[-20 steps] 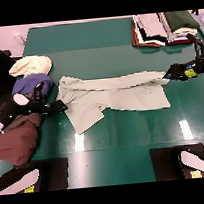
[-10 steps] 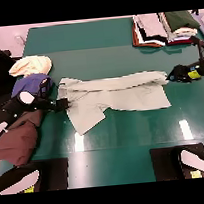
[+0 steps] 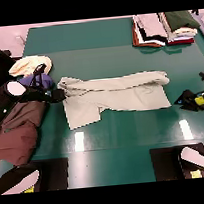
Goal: Fold the shirts.
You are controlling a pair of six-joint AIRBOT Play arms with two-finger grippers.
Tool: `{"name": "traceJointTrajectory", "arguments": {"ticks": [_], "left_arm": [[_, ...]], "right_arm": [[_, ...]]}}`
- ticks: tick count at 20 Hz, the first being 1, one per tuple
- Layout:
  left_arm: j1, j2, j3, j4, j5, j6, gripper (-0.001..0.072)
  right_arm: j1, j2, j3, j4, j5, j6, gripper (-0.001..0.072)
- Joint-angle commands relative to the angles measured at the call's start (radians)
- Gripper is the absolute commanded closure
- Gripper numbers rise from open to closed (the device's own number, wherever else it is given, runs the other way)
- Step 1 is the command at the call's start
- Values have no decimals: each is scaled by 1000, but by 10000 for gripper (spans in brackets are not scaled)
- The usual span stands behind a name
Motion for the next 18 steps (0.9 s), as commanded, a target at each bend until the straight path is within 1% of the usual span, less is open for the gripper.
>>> {"name": "traceJointTrajectory", "arguments": {"ticks": [1,4,5,7,8,9,10,13,15,18], "left_arm": [[0,4,8,1,-19,-1,682],[0,4,8,0,-19,-8,683],[0,4,8,0,-19,-8,683],[0,4,8,0,-21,-8,682],[0,4,10,0,-21,-8,682],[0,5,19,1,-27,-8,683],[0,11,40,0,-35,-8,683],[0,103,183,6,-59,-8,683],[0,186,342,25,-74,-7,683],[0,294,614,82,-74,-8,683]], "right_arm": [[-23,-53,-109,168,-149,-59,275],[77,-119,-80,188,-205,-59,276],[113,-144,-59,188,-206,-60,308],[185,-179,-24,185,-212,-60,484],[217,-182,-11,185,-216,-64,587],[246,-170,3,185,-219,-72,667],[269,-148,22,185,-216,-72,692],[306,-12,163,186,-135,-82,695],[312,106,320,187,-99,-81,695],[311,266,593,185,-122,-80,695]]}}
